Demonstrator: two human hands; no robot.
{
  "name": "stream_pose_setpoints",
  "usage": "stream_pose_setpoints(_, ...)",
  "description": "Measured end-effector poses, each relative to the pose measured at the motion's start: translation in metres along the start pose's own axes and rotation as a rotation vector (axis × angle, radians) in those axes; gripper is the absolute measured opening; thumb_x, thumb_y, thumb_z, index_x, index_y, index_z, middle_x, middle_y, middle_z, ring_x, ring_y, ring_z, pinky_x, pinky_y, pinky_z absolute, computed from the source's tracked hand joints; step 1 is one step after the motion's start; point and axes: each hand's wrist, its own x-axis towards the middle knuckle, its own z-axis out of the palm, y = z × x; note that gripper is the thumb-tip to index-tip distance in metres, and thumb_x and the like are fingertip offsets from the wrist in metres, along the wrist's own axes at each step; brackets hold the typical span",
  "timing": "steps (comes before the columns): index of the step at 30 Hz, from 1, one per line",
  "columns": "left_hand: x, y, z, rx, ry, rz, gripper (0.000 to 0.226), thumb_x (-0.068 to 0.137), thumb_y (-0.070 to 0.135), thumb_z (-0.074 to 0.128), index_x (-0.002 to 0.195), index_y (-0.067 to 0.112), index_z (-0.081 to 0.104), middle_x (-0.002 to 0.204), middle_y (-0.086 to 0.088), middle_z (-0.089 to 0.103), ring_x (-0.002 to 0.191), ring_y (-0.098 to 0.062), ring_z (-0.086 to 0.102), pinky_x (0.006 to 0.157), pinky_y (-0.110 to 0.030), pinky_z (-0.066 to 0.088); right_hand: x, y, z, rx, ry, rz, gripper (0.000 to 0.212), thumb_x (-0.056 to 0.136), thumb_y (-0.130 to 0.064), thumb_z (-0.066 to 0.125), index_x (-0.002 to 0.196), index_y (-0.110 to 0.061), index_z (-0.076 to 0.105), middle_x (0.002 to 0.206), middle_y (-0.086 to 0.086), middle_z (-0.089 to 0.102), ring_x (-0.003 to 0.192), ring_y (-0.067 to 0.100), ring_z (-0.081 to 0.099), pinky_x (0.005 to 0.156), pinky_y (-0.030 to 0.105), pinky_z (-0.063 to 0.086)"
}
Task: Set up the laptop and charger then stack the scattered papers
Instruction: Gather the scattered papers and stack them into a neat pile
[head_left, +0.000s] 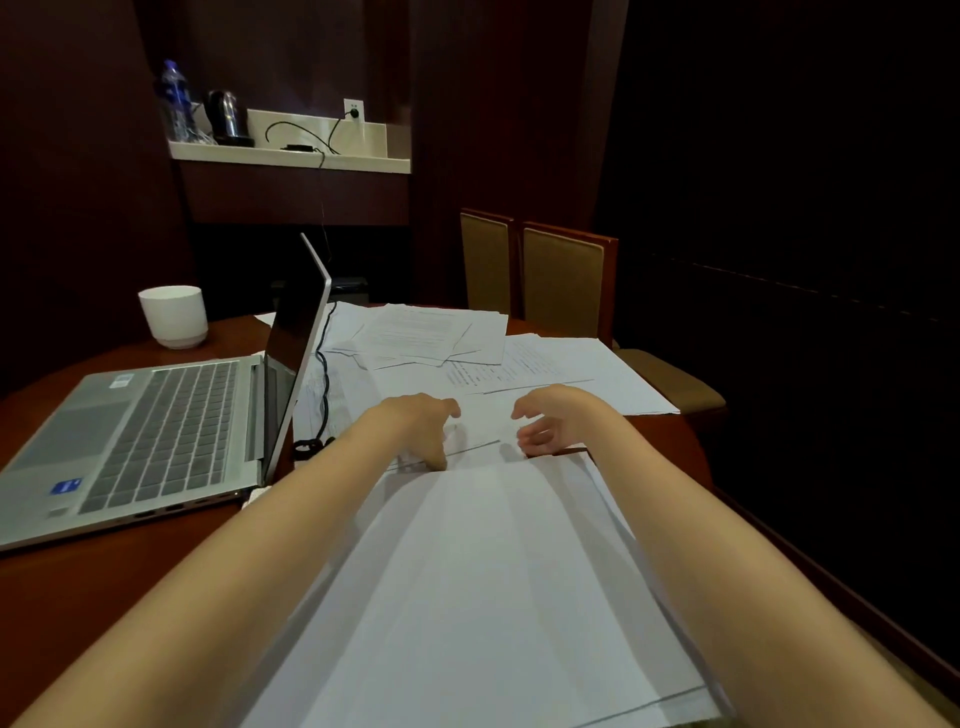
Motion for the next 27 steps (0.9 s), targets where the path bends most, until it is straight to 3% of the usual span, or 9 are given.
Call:
stream_pose_setpoints(3, 0.002, 0.000, 0.005, 0.057, 0.100, 0.038, 0.071, 0.077, 0.017, 0.063, 0.140, 0.023, 0.030, 0.116, -0.006, 0.055, 0.098, -0.025, 0.055, 0.071, -0.028, 0.039, 0.007, -0.005, 0.004, -0.157, 0.049, 0.074, 0.023, 0.085, -0.010, 0.061, 0.102, -0.002, 0.046, 0.074, 0.011, 0.059, 0.059, 0.017, 0.048, 0.054, 0.023, 0.041)
stream_pose_setpoints(5, 0.006, -0.002, 0.012, 0.099, 0.152, 0.053, 0.068, 0.077, 0.010, 0.060, 0.138, 0.018, 0.032, 0.103, -0.008, 0.058, 0.086, -0.026, 0.054, 0.067, -0.028, 0.040, 0.009, -0.007, 0.006, -0.287, 0.051, 0.120, 0.017, 0.084, -0.017, 0.062, 0.088, -0.006, 0.050, 0.061, 0.004, 0.057, 0.053, 0.014, 0.037, 0.050, 0.022, 0.031)
stream_pose_setpoints(7, 0.009, -0.005, 0.016, 0.146, 0.211, 0.051, 0.065, 0.074, 0.002, 0.059, 0.134, 0.013, 0.034, 0.077, -0.004, 0.052, 0.074, -0.026, 0.049, 0.061, -0.028, 0.040, 0.009, -0.008, 0.010, -0.405, 0.047, 0.136, 0.020, 0.083, -0.024, 0.064, 0.080, -0.009, 0.051, 0.060, 0.002, 0.050, 0.054, 0.016, 0.034, 0.051, 0.024, 0.030)
stream_pose_setpoints(9, 0.011, -0.008, 0.016, 0.165, 0.250, 0.018, 0.063, 0.073, -0.002, 0.061, 0.129, 0.009, 0.035, 0.066, 0.000, 0.042, 0.071, -0.026, 0.049, 0.057, -0.028, 0.039, 0.009, -0.008, 0.014, -0.507, 0.073, 0.089, 0.023, 0.084, -0.027, 0.065, 0.081, -0.009, 0.051, 0.069, 0.004, 0.046, 0.057, 0.017, 0.039, 0.055, 0.026, 0.036)
stream_pose_setpoints(12, 0.012, -0.012, 0.013, 0.170, 0.306, -0.021, 0.046, 0.077, -0.002, 0.058, 0.119, 0.006, 0.041, 0.078, -0.005, 0.049, 0.085, -0.031, 0.056, 0.060, -0.030, 0.040, 0.016, -0.009, 0.019, -0.575, 0.094, 0.021, 0.024, 0.088, -0.025, 0.063, 0.088, -0.007, 0.048, 0.077, 0.007, 0.049, 0.064, 0.019, 0.046, 0.075, 0.029, 0.044)
stream_pose_setpoints(15, 0.014, -0.018, 0.007, 0.081, 0.394, -0.048, 0.031, 0.088, 0.002, 0.041, 0.119, 0.004, 0.047, 0.094, -0.014, 0.055, 0.096, -0.033, 0.057, 0.066, -0.032, 0.037, 0.018, -0.012, 0.024, -0.507, 0.090, 0.005, 0.029, 0.089, -0.026, 0.062, 0.106, -0.007, 0.050, 0.105, 0.008, 0.059, 0.092, 0.023, 0.056, 0.089, 0.033, 0.046)
stream_pose_setpoints(18, 0.010, -0.022, -0.003, -0.051, 0.458, -0.054, 0.028, 0.093, 0.007, 0.033, 0.115, 0.005, 0.050, 0.103, -0.017, 0.059, 0.088, -0.034, 0.053, 0.066, -0.032, 0.035, 0.020, -0.018, 0.027, -0.414, 0.125, -0.060, 0.026, 0.089, -0.025, 0.063, 0.102, -0.005, 0.051, 0.099, 0.010, 0.058, 0.088, 0.027, 0.054, 0.077, 0.034, 0.043)
stream_pose_setpoints(23, 0.001, -0.027, -0.005, -0.141, 0.530, -0.053, 0.023, 0.094, 0.011, 0.033, 0.103, 0.009, 0.054, 0.083, -0.011, 0.051, 0.073, -0.028, 0.044, 0.059, -0.030, 0.031, 0.021, -0.025, 0.031, -0.399, 0.137, -0.075, 0.030, 0.091, -0.023, 0.060, 0.071, -0.006, 0.045, 0.067, 0.008, 0.049, 0.060, 0.020, 0.044, 0.073, 0.034, 0.039)
stream_pose_setpoints(27, -0.003, -0.025, 0.000, -0.122, 0.534, 0.030, 0.019, 0.092, 0.012, 0.035, 0.094, 0.013, 0.054, 0.071, -0.005, 0.048, 0.070, -0.029, 0.046, 0.058, -0.030, 0.031, 0.020, -0.026, 0.029, -0.344, 0.102, -0.068, 0.022, 0.091, -0.017, 0.060, 0.076, -0.005, 0.048, 0.078, 0.010, 0.053, 0.071, 0.024, 0.050, 0.078, 0.036, 0.046)
